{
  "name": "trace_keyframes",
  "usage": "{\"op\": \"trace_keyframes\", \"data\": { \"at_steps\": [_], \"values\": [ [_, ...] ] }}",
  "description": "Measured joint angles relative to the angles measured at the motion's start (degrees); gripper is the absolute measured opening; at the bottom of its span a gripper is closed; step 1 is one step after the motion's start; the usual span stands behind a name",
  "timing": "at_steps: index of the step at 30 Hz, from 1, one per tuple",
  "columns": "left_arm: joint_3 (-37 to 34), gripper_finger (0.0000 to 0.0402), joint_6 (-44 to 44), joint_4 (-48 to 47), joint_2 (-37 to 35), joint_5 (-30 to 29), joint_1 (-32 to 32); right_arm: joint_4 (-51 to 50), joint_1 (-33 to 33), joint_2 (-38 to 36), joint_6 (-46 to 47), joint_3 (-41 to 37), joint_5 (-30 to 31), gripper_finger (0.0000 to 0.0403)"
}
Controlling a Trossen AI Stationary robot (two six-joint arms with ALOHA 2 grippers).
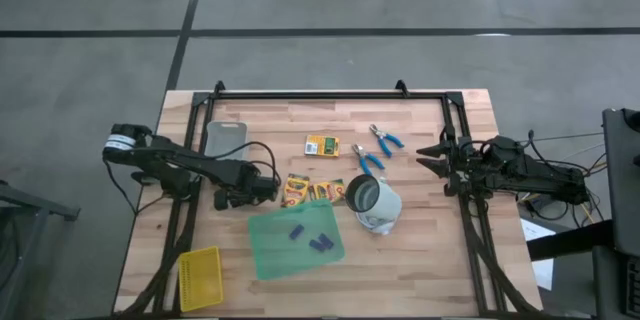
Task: Pick & Place School Supplies
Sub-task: Put the blue eraser into the green bin
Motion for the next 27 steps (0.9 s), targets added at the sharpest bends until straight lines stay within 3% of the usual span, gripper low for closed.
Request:
{"op": "trace_keyframes", "data": {
  "at_steps": [14,27],
  "values": [
    [-0.08,0.0091,1.18,-0.41,0.07,-0.24,-0.02,0.0,0.01,0.01,0.0,0.0,-0.02,0.0114],
    [1.64,0.0085,1.07,-2.54,0.33,-2.28,0.0,0.0,0.02,0.0,0.0,0.0,-0.02,0.0114]
  ]
}}
